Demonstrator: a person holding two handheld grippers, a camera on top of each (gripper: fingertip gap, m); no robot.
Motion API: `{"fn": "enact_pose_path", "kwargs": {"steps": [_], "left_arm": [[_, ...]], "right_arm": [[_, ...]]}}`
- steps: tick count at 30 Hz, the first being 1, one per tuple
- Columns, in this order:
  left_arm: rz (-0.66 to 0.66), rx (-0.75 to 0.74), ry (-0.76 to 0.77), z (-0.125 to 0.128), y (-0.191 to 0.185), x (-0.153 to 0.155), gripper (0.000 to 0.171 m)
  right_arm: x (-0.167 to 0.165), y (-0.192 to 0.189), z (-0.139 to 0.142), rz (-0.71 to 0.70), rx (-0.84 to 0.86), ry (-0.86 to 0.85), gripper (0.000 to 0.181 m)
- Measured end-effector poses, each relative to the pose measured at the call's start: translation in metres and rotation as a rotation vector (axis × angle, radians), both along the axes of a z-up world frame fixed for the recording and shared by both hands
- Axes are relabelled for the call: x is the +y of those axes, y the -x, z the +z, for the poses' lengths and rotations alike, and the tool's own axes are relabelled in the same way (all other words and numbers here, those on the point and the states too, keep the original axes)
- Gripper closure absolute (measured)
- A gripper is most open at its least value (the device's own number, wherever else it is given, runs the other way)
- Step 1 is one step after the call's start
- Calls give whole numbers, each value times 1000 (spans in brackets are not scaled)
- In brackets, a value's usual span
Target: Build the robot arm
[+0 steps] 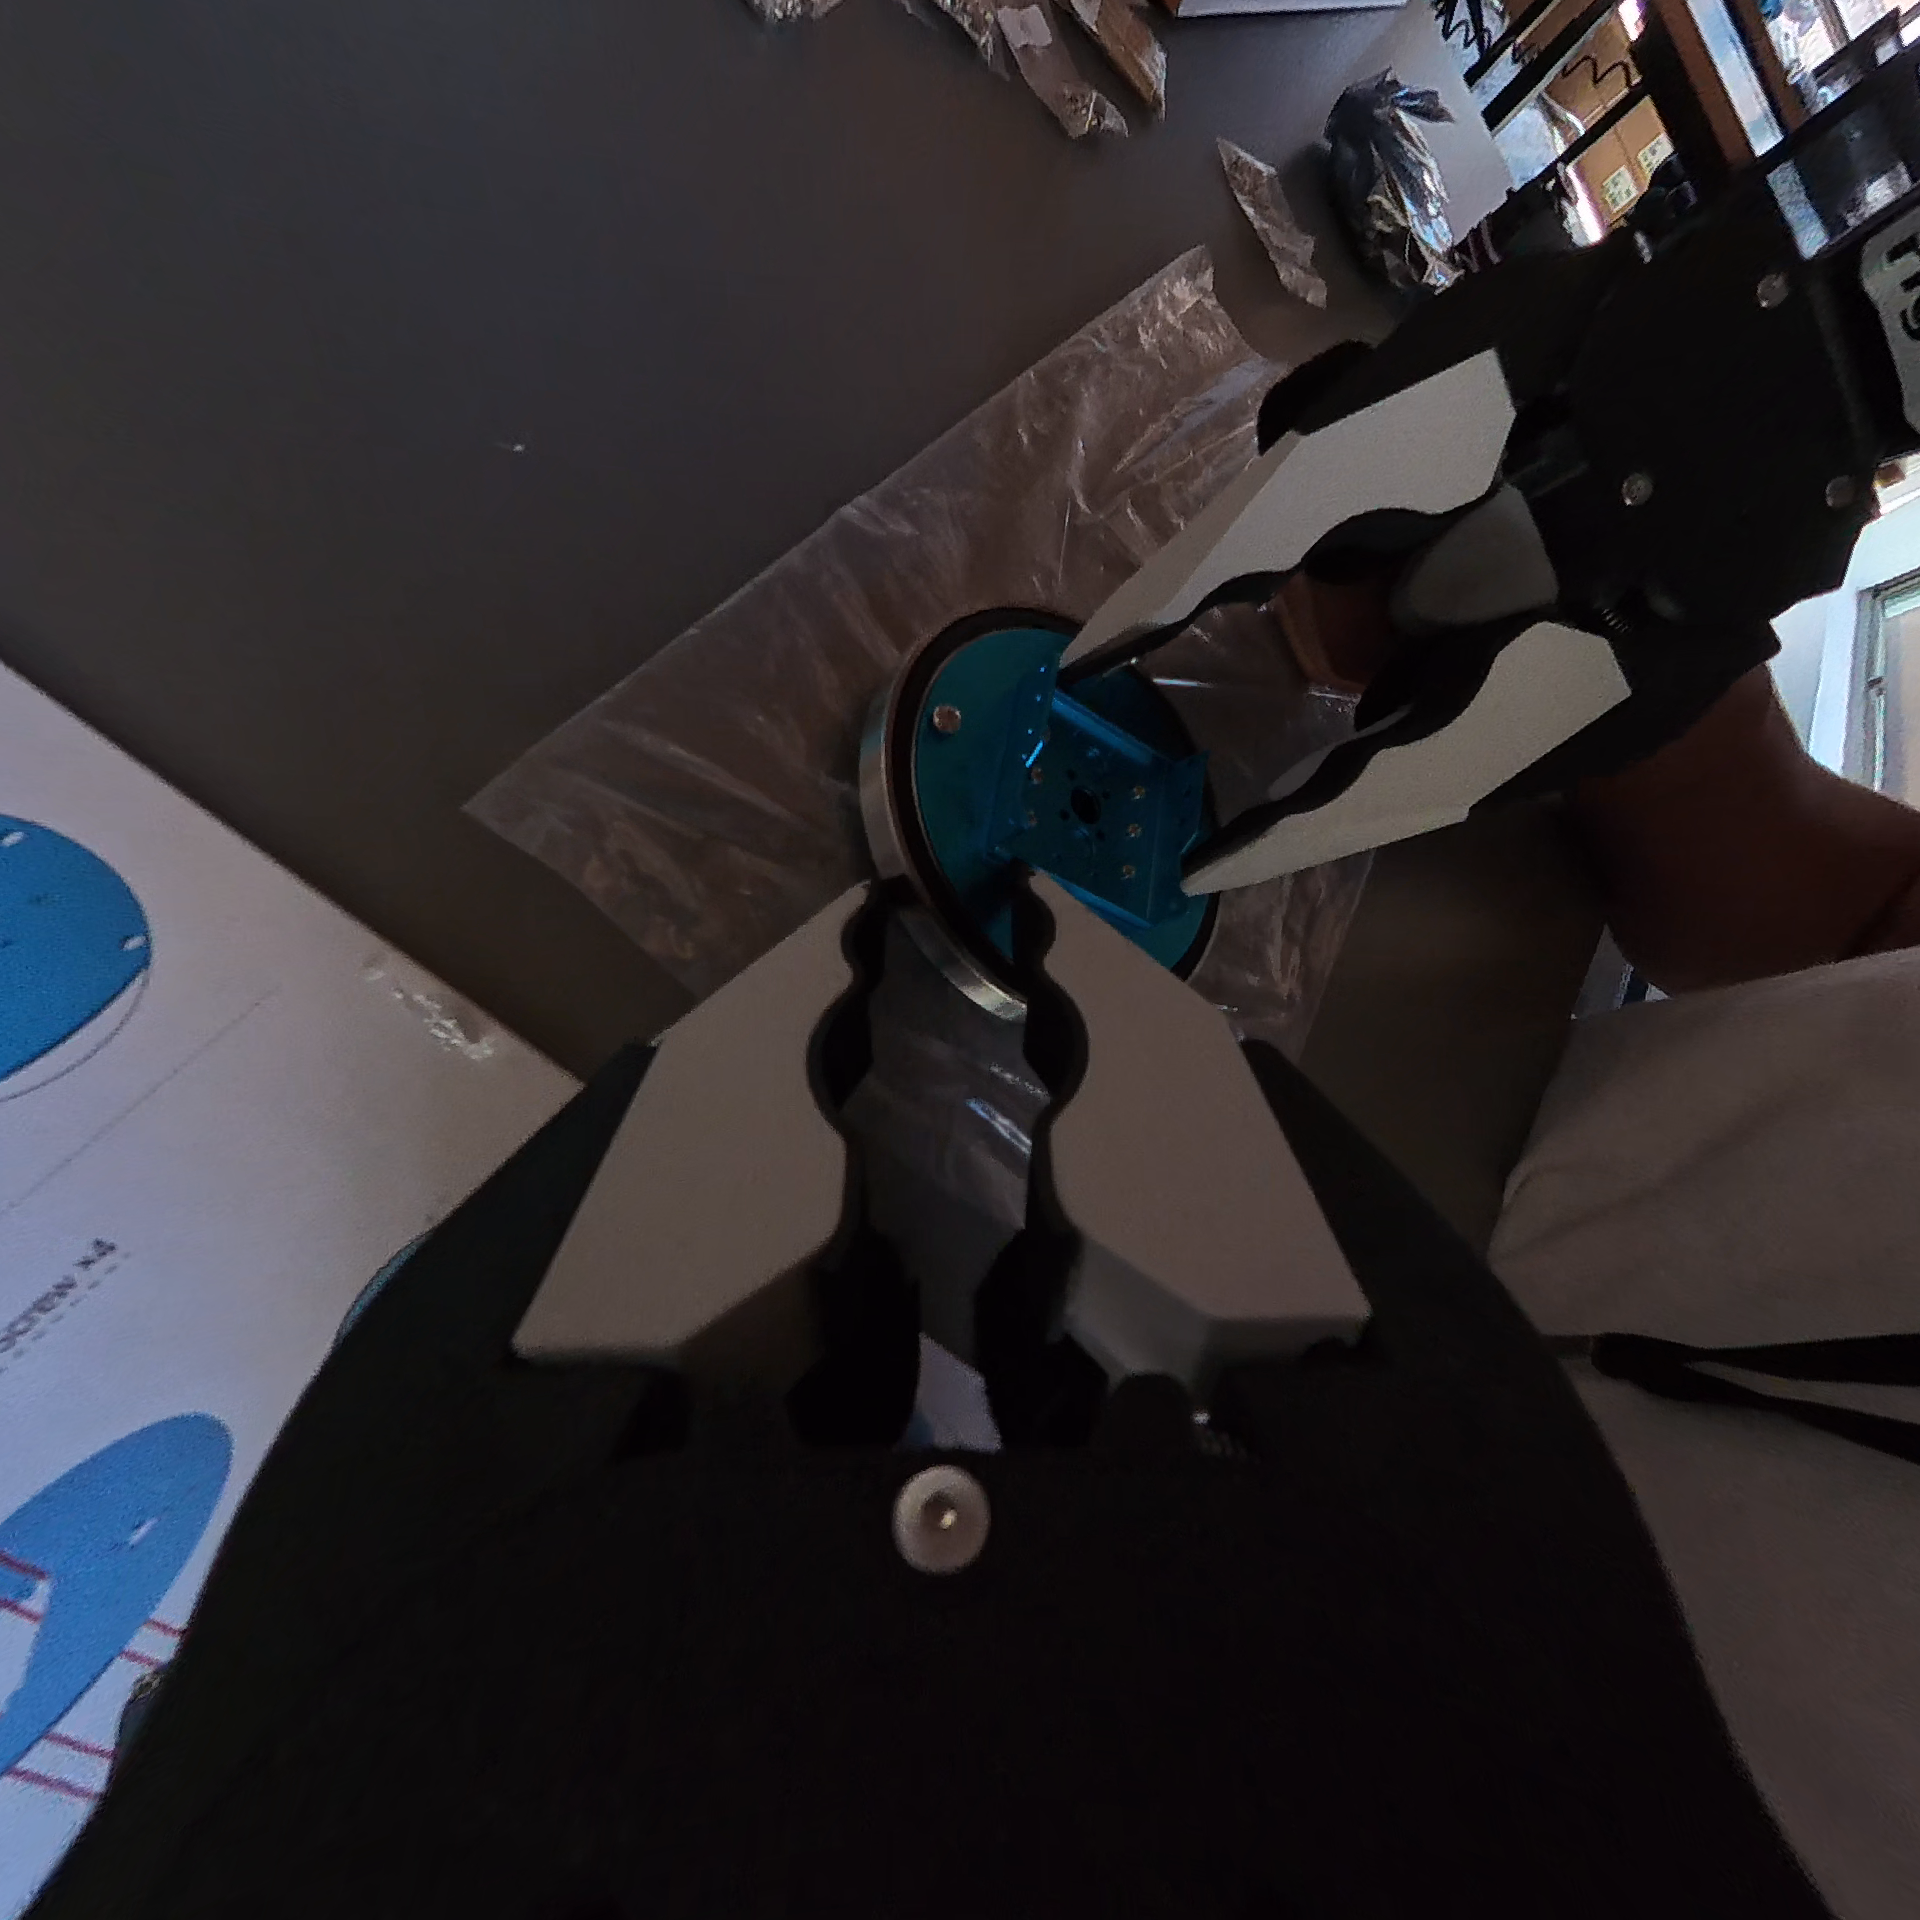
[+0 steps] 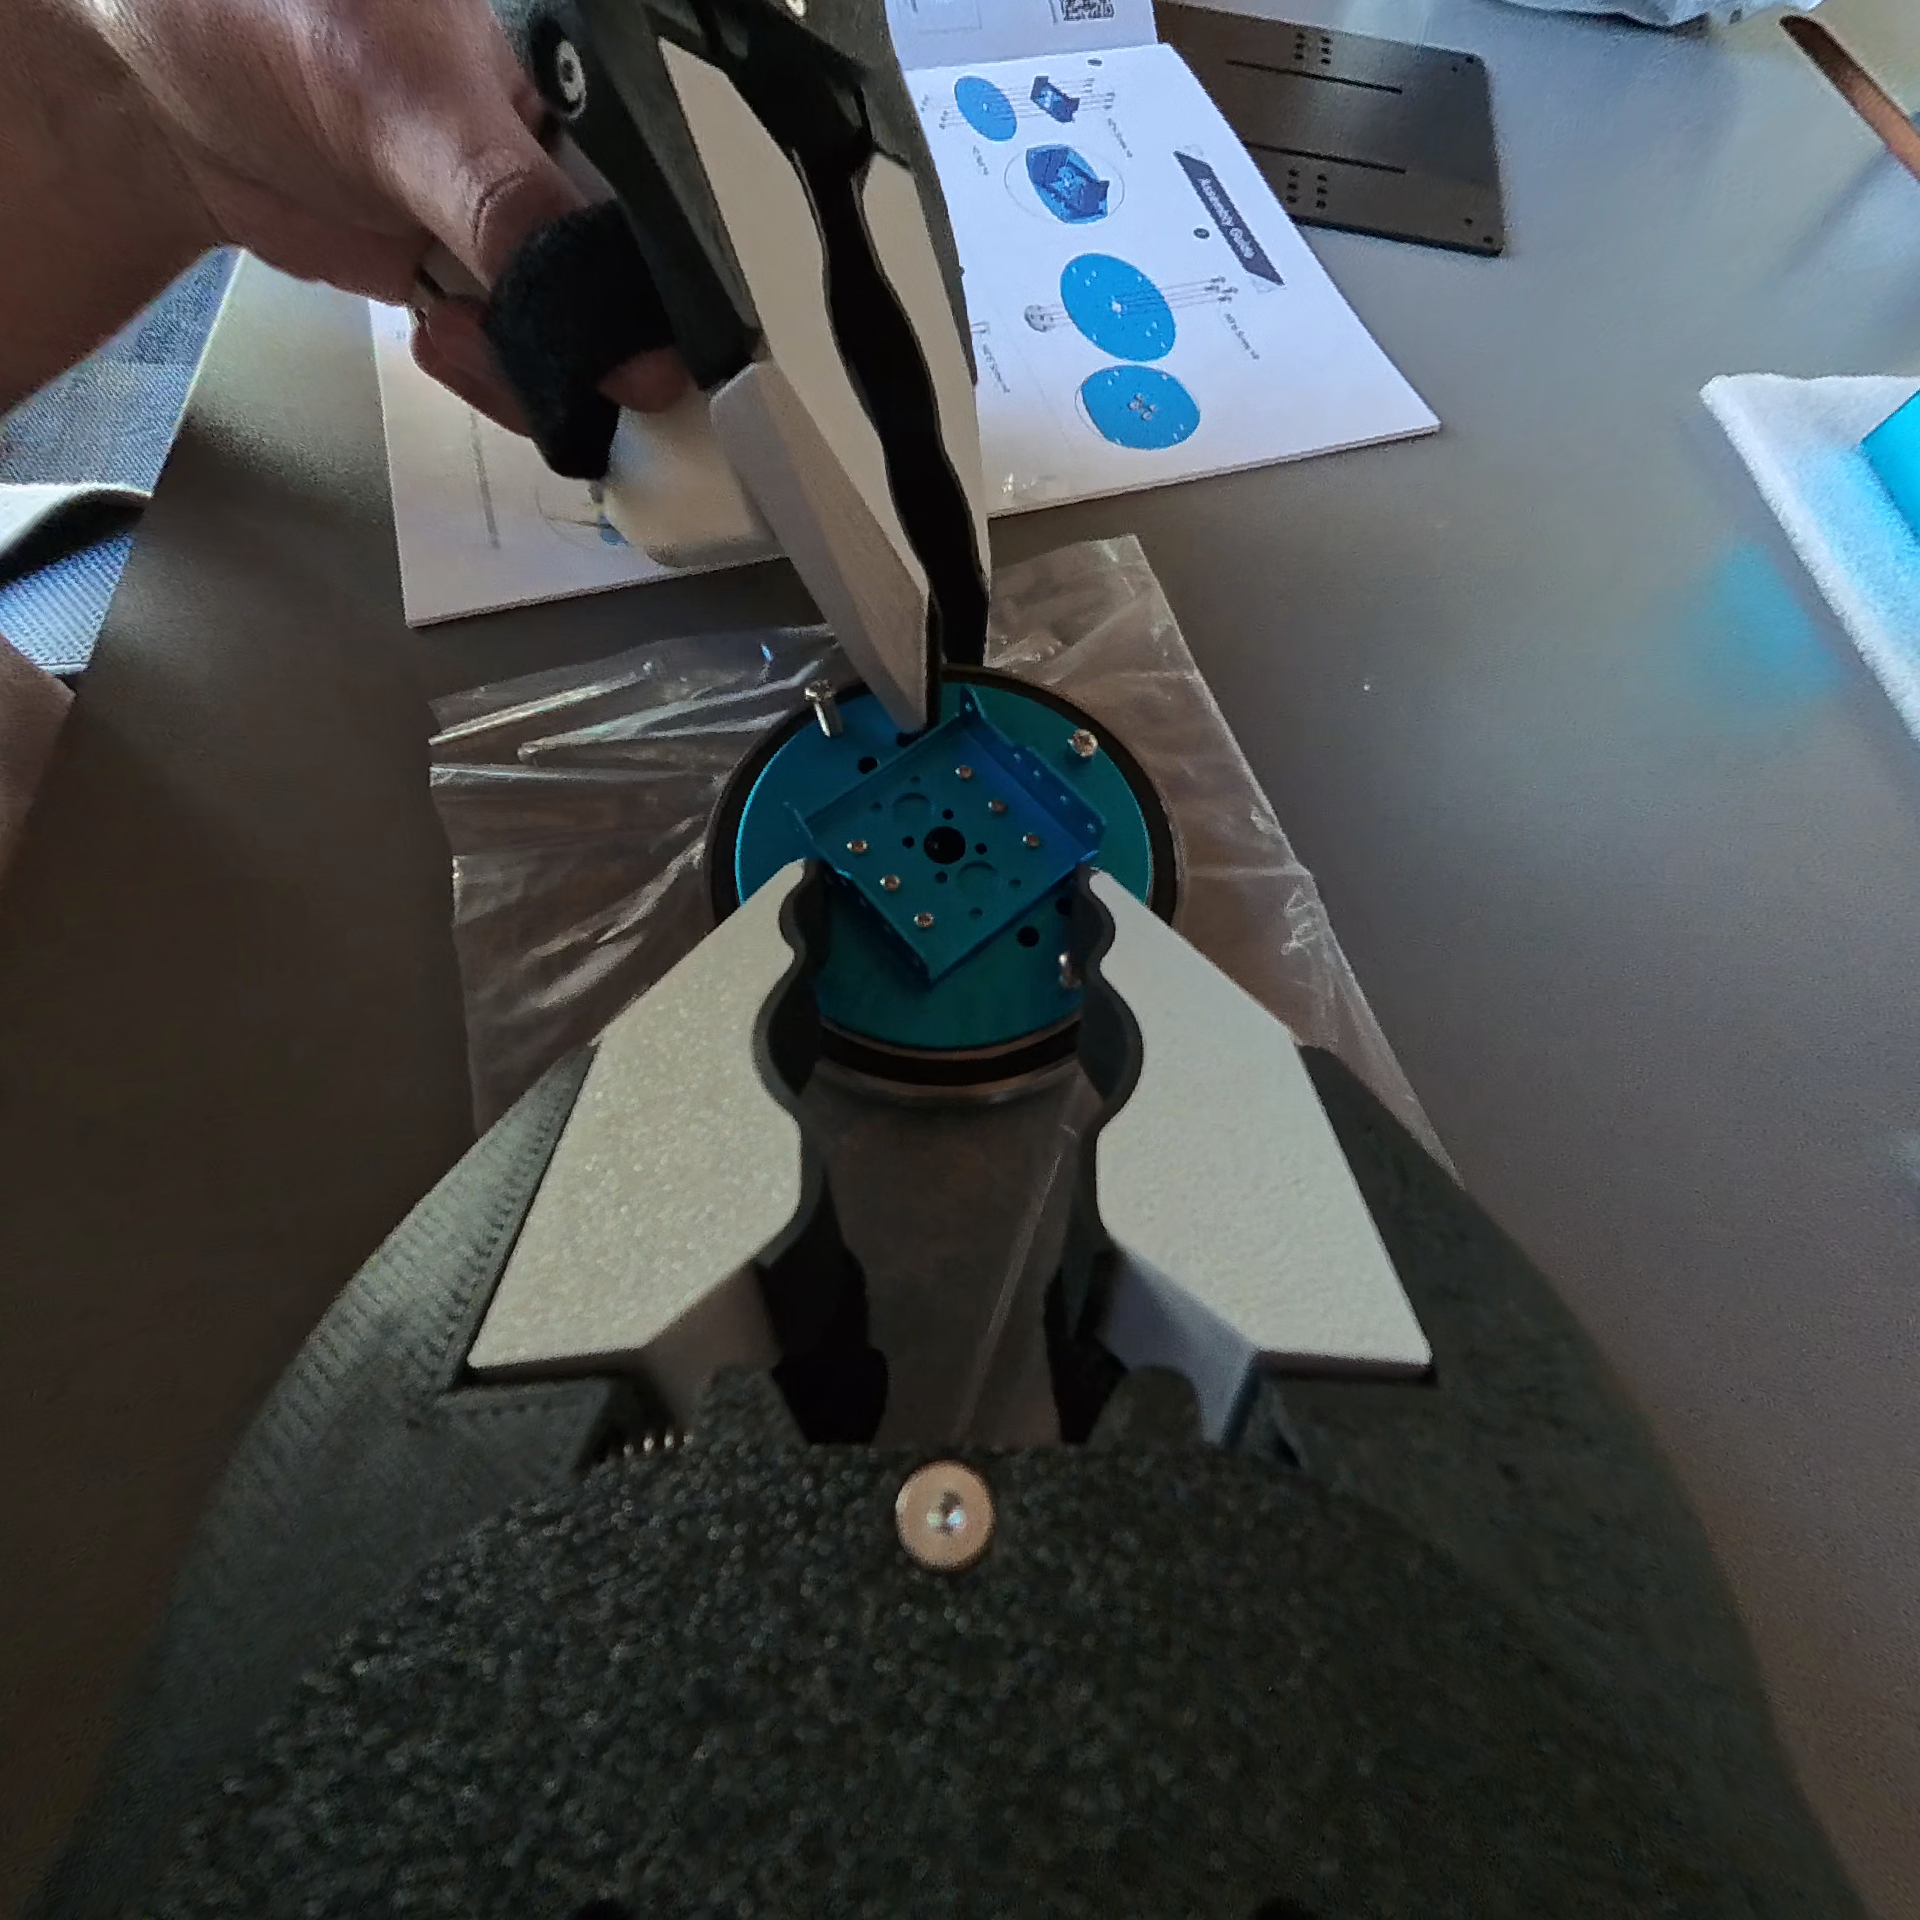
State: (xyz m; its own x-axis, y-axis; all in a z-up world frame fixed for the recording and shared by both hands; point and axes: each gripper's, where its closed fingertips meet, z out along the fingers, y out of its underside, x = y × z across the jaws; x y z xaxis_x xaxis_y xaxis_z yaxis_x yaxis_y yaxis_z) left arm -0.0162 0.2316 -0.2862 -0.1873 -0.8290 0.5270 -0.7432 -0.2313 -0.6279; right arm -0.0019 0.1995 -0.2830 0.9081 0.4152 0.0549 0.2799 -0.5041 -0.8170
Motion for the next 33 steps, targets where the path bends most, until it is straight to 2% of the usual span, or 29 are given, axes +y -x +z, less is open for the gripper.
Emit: {"fn": "enact_pose_path", "kwargs": {"steps": [19,23,29,33], "left_arm": [[-70,102,-18,-1,3,0,149],[-85,111,-74,0,5,-1,150],[-89,76,-112,9,8,-1,155],[-125,-56,-169,25,15,-3,154]], "right_arm": [[-3,3,-1,18,37,26,138],[-4,3,-1,32,36,25,139],[-6,1,-1,34,68,41,139],[-5,1,-1,40,43,27,140]]}}
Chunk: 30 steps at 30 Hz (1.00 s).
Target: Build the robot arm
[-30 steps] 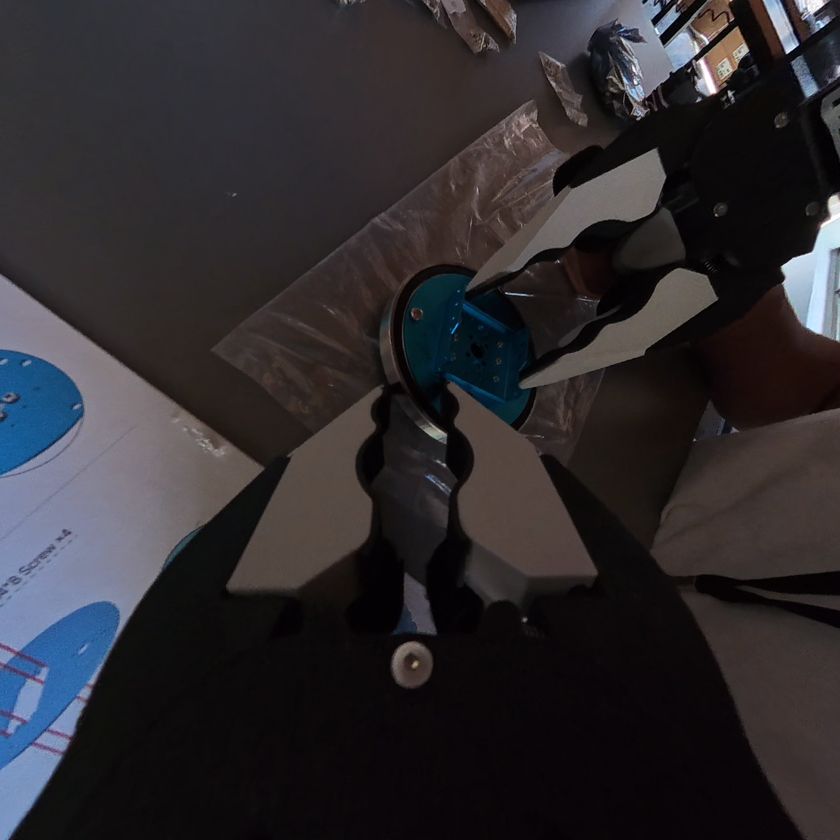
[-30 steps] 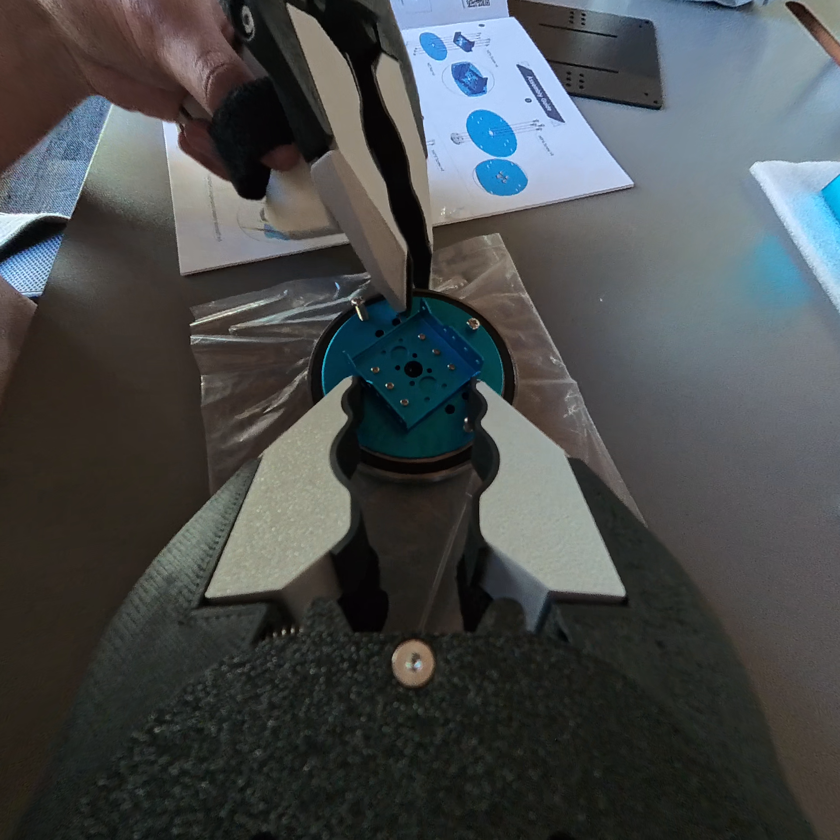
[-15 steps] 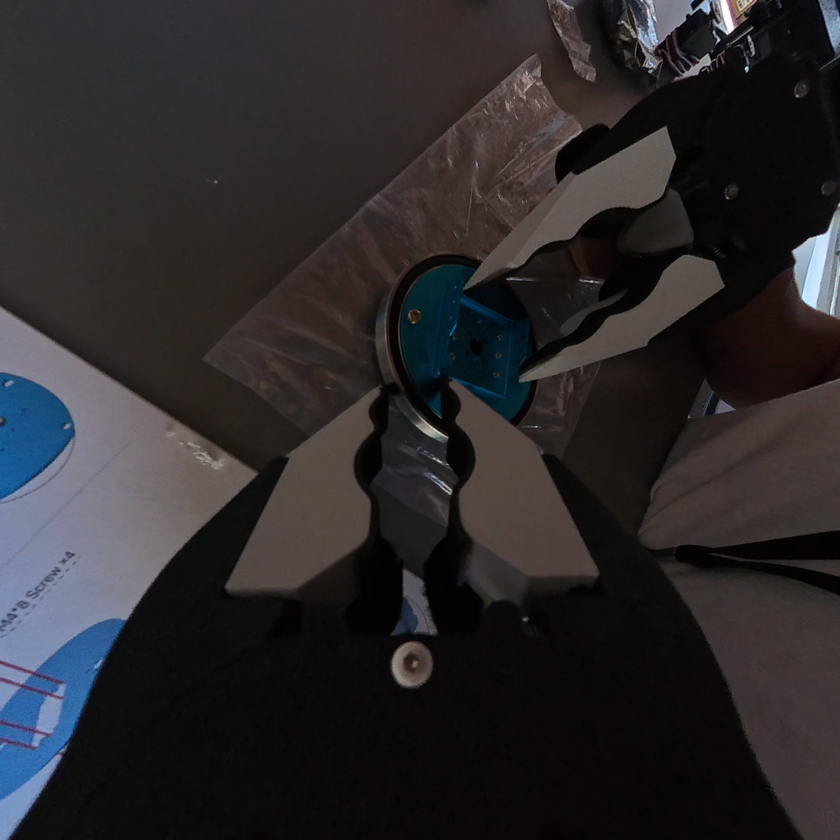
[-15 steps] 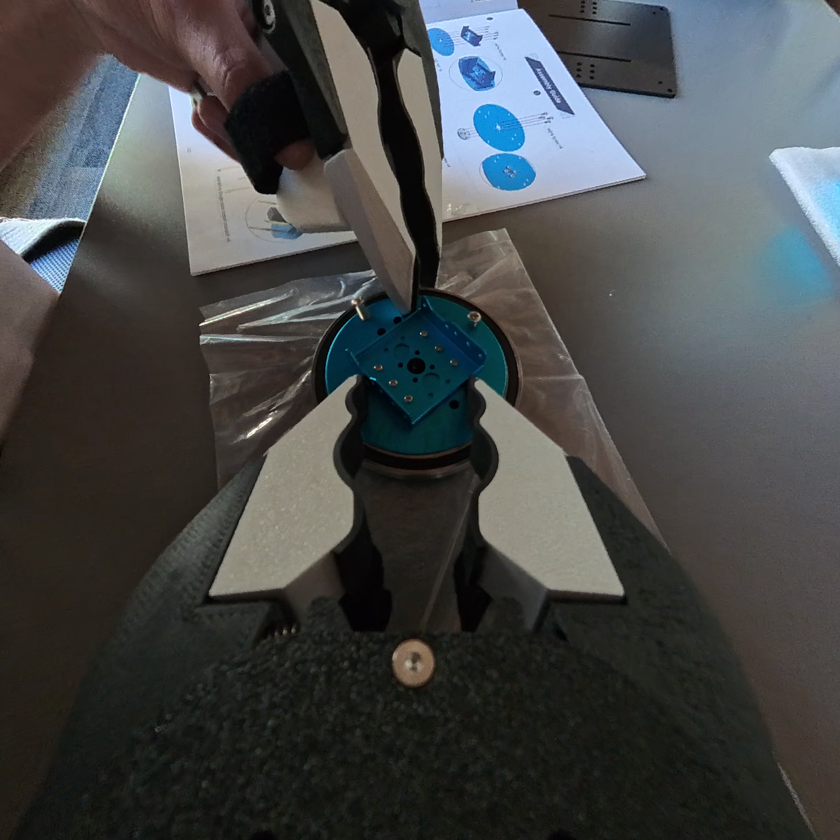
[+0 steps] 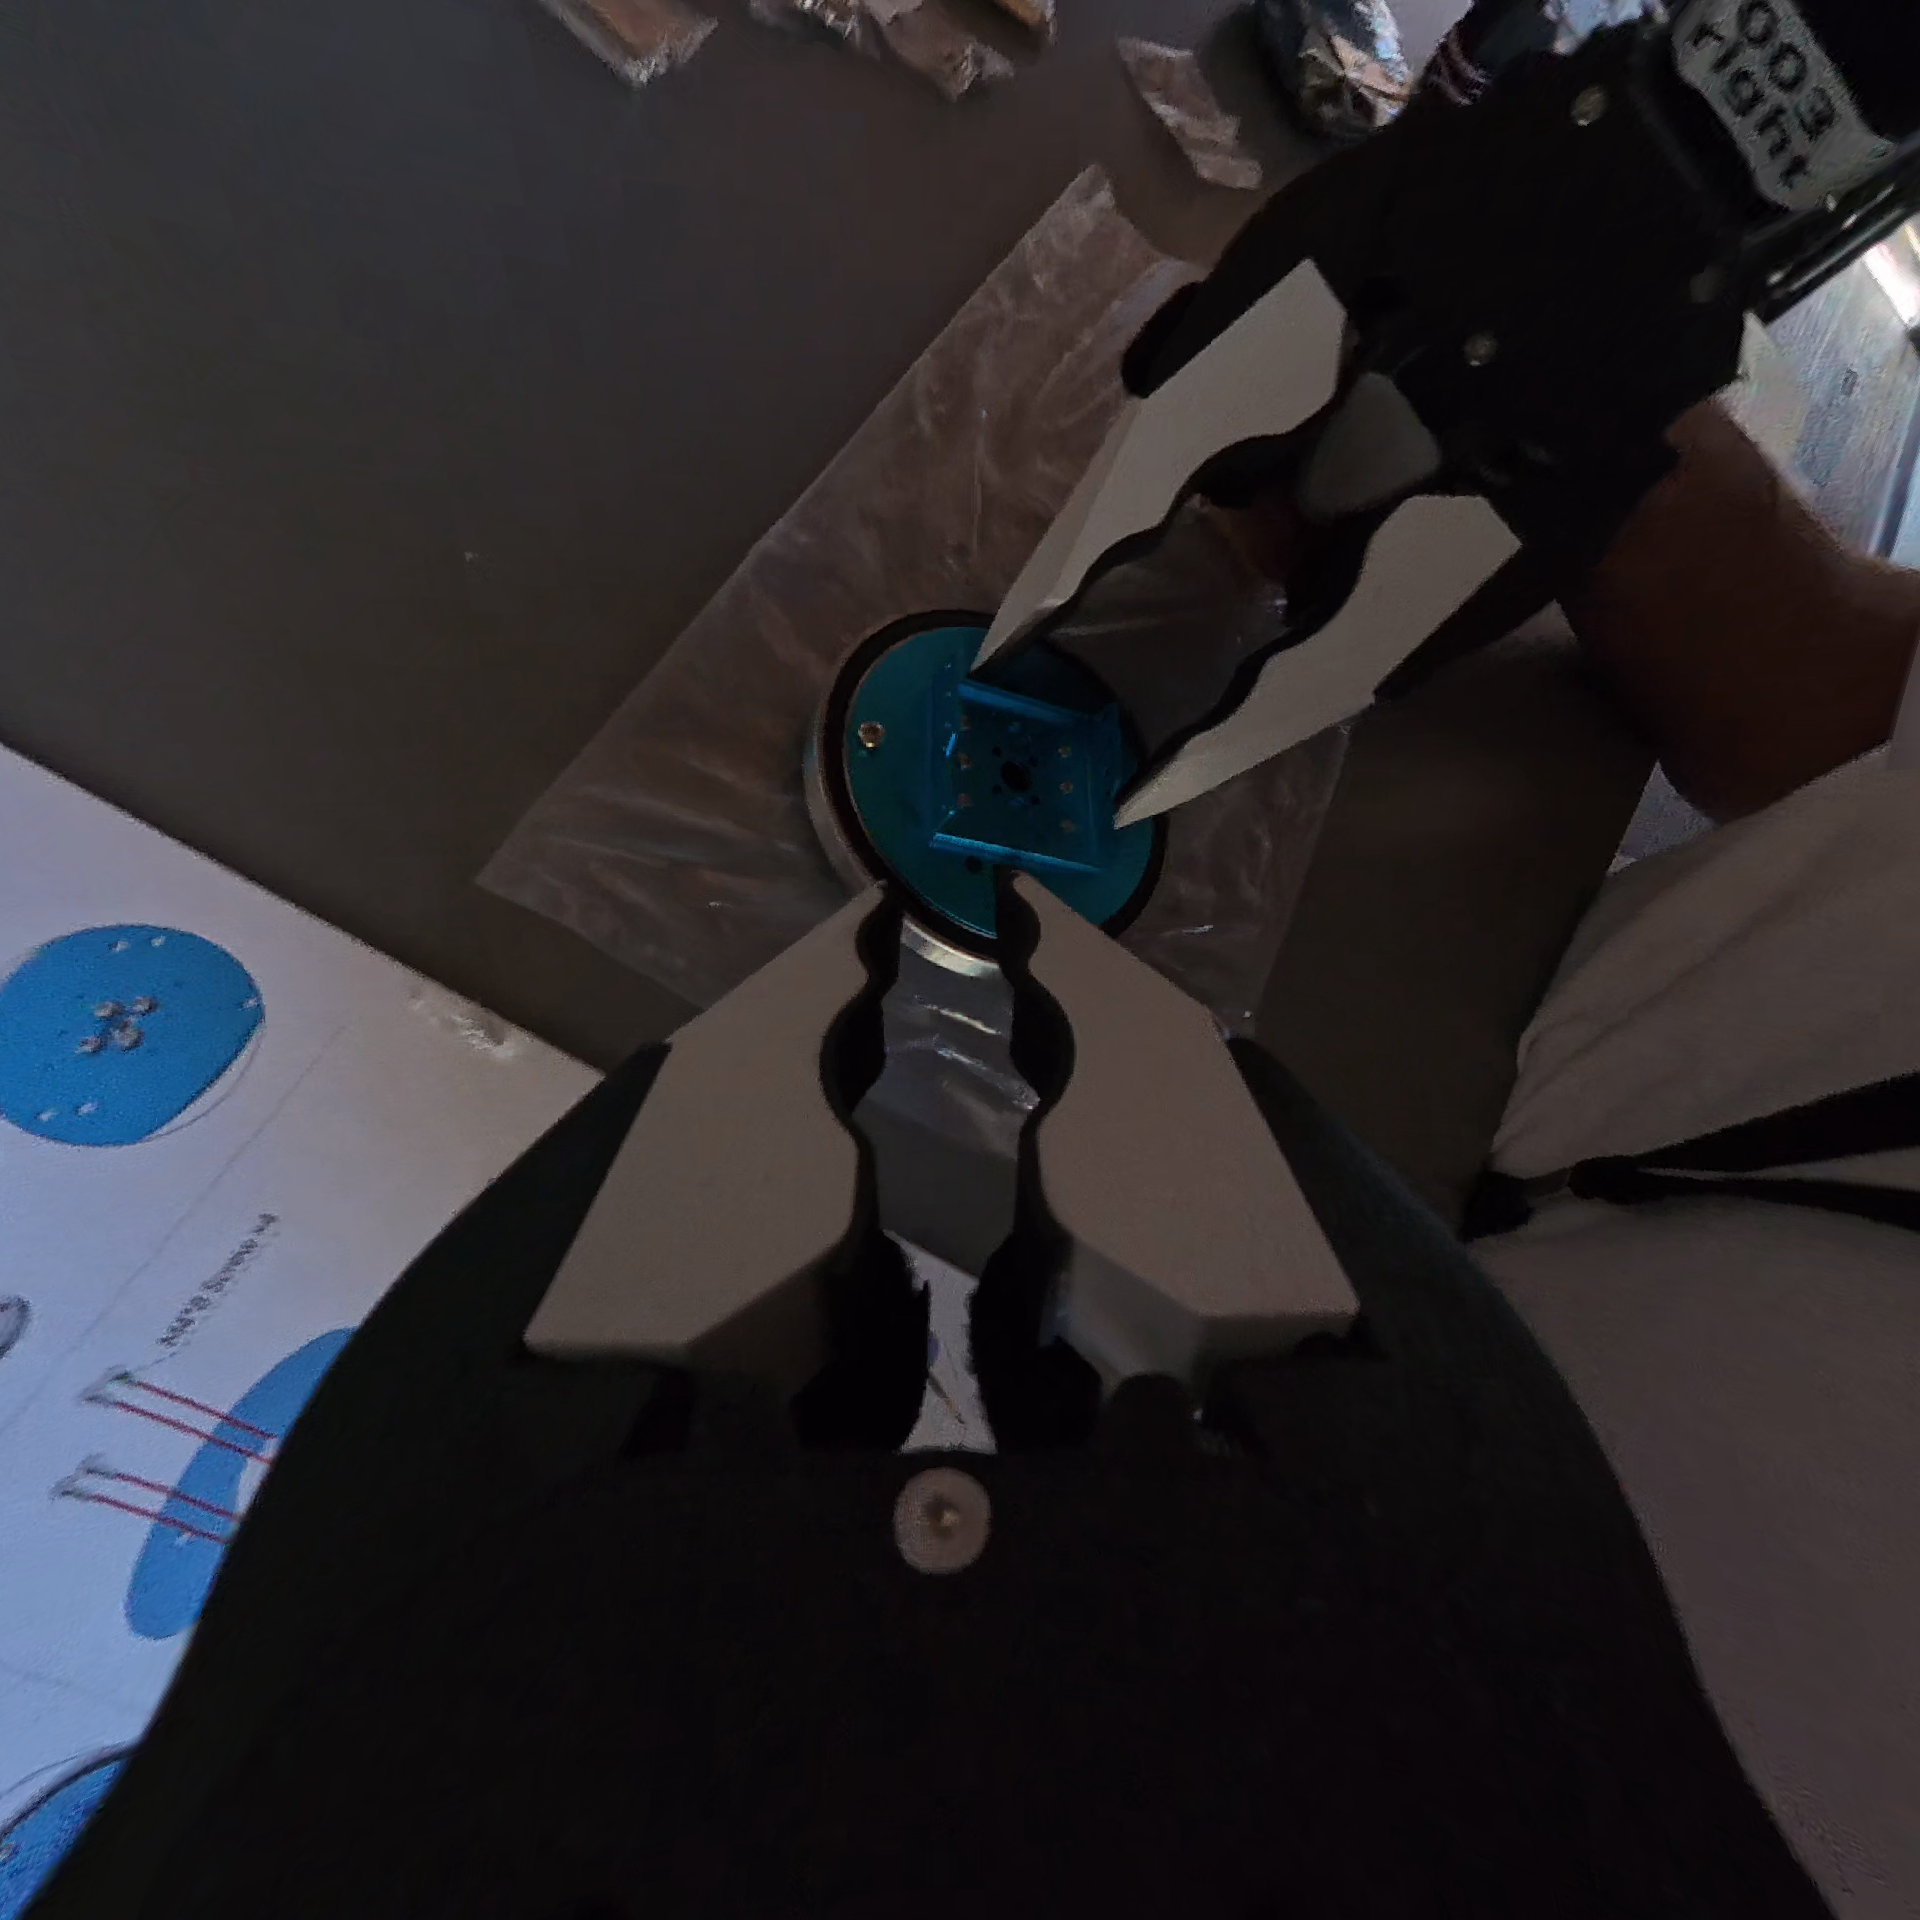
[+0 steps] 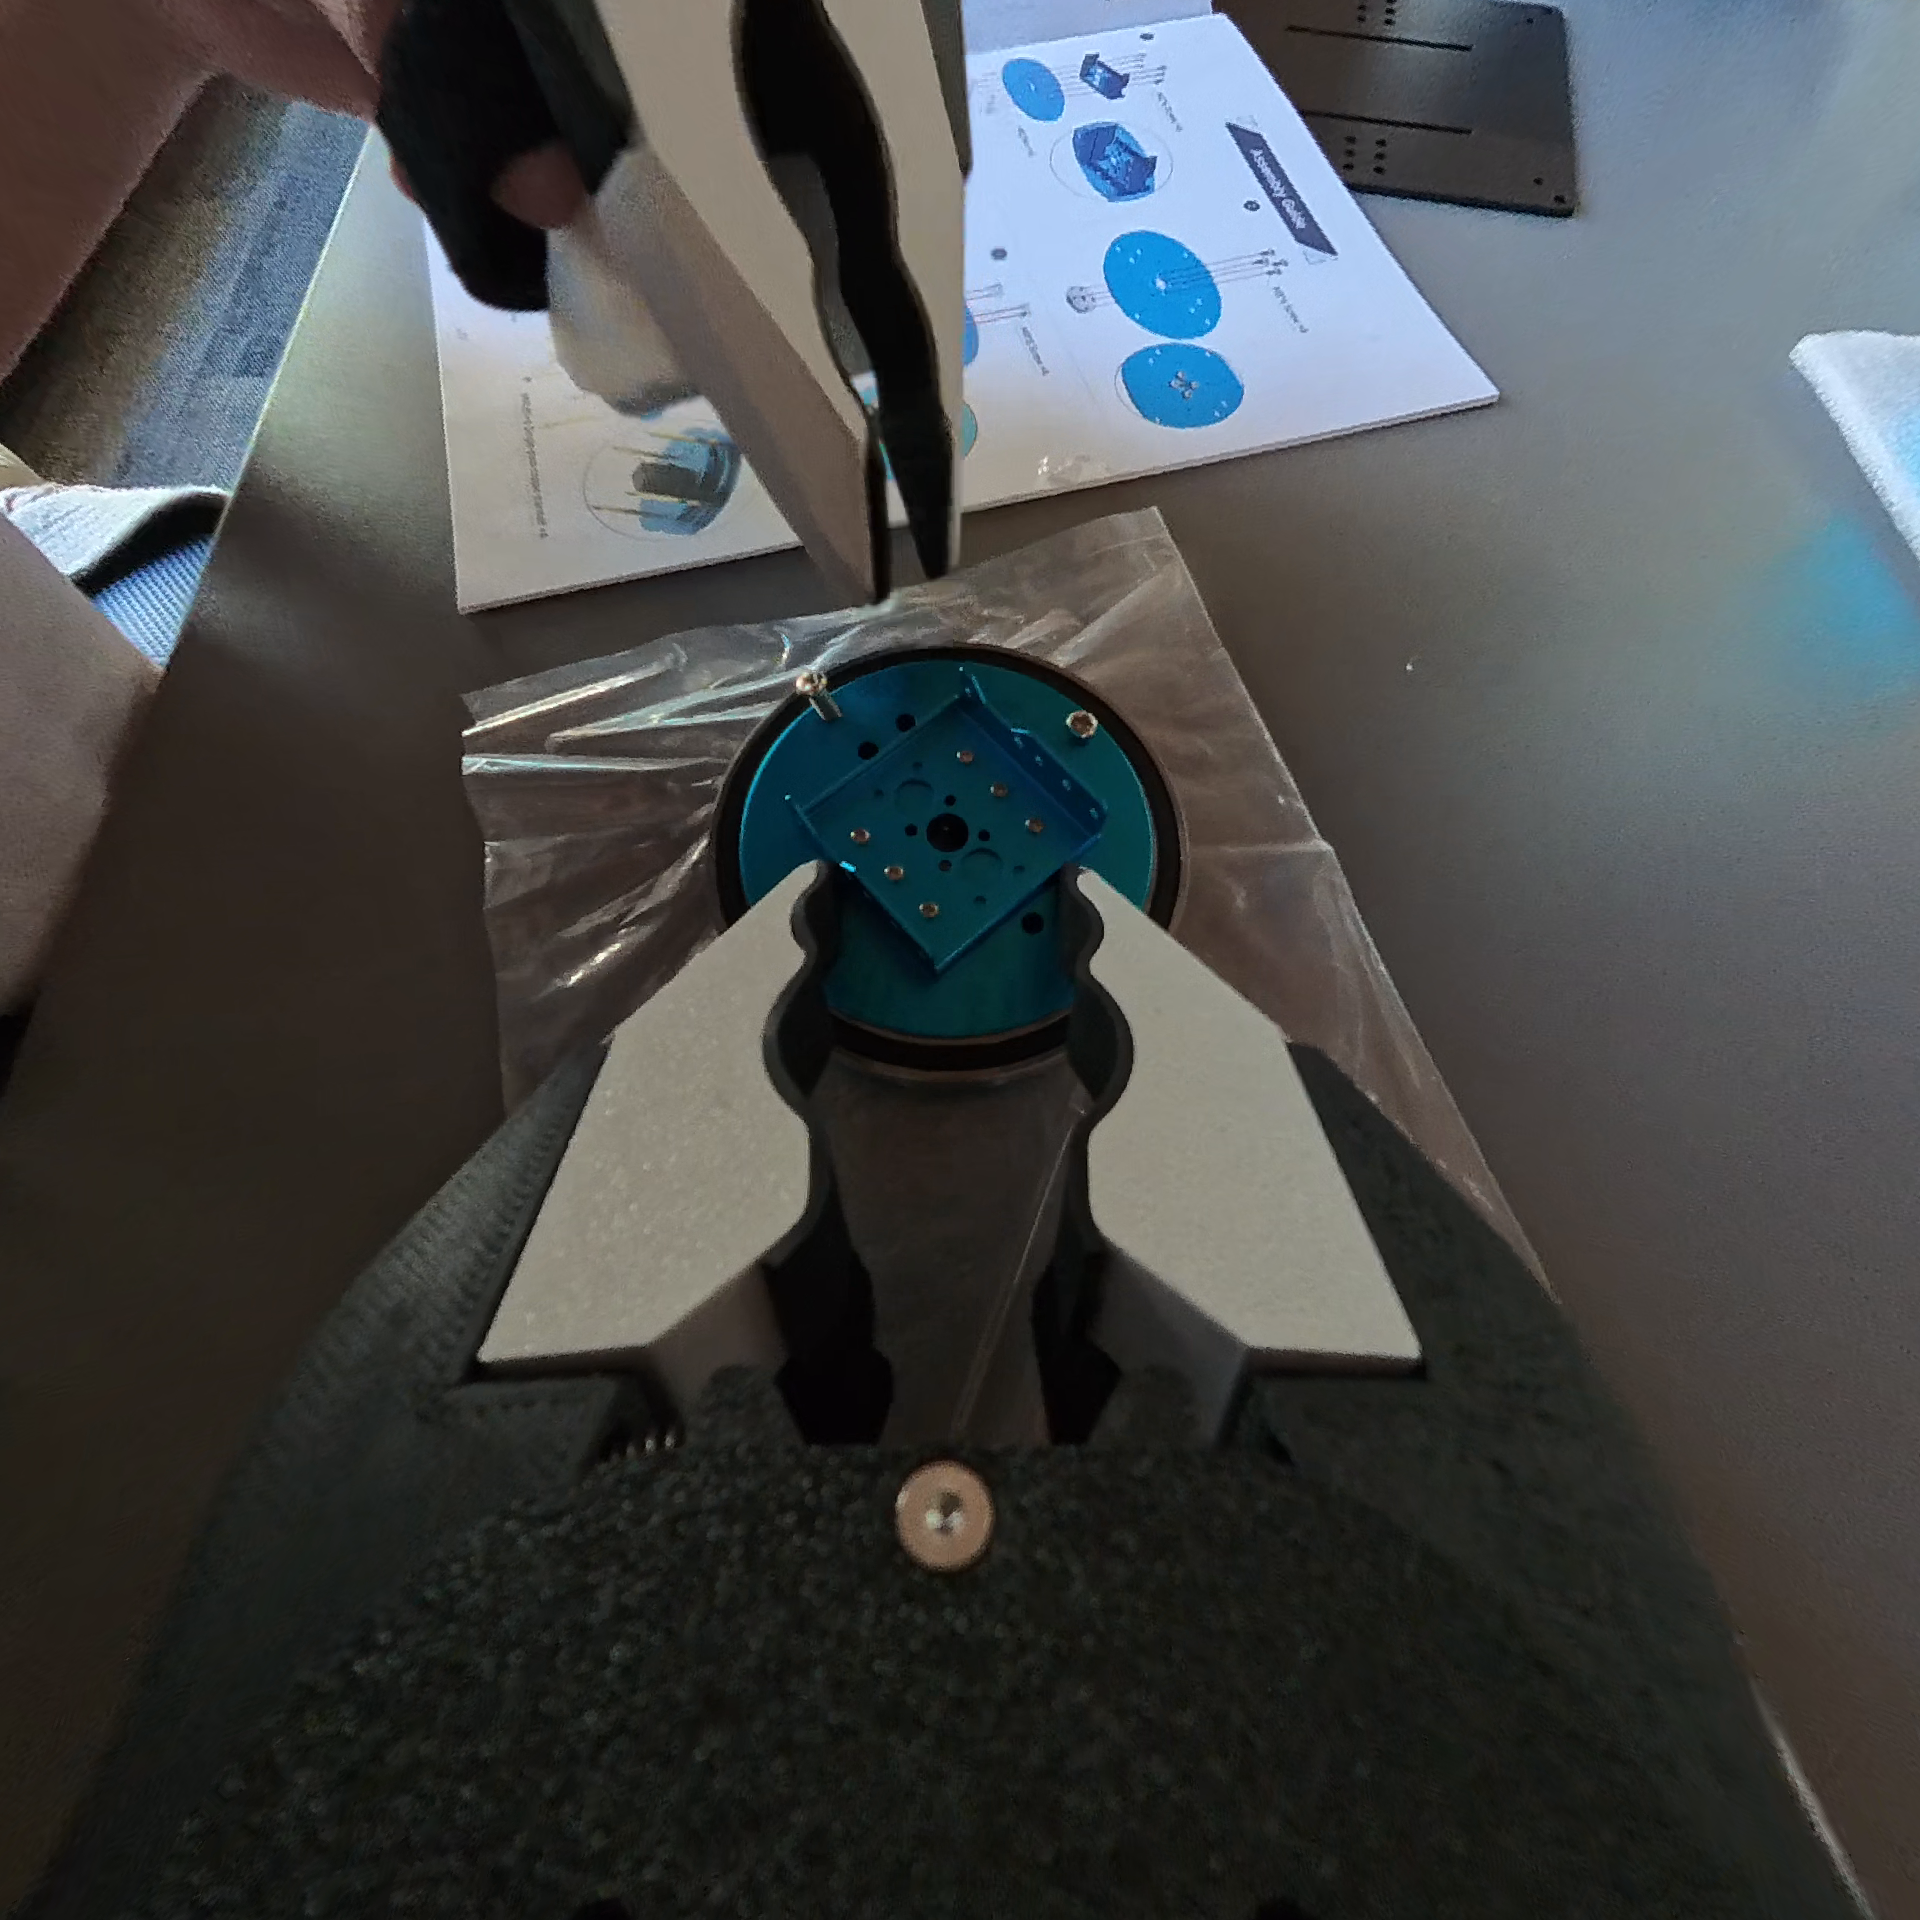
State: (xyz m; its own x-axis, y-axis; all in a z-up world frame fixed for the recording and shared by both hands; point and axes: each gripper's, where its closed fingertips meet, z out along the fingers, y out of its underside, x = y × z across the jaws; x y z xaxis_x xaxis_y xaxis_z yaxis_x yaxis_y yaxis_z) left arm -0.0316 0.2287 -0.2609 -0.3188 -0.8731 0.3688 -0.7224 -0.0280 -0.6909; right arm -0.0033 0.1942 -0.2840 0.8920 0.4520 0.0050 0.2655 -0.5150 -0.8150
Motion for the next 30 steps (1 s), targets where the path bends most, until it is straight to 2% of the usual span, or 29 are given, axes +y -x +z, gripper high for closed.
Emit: {"fn": "enact_pose_path", "kwargs": {"steps": [3,5,12,15,30], "left_arm": [[-94,-98,-75,1,13,-9,154],[-147,-130,-72,1,19,-22,154],[-121,-119,-133,-11,8,-27,156],[-117,-106,-143,-15,7,-27,165],[-117,-100,-171,-14,5,-28,168]], "right_arm": [[1,1,1,-1,-30,-18,140],[1,1,1,-4,-32,-19,140],[1,1,1,-18,-50,-18,142],[-1,1,1,-12,-59,-18,143],[-3,-2,2,-35,-108,-19,151]]}}
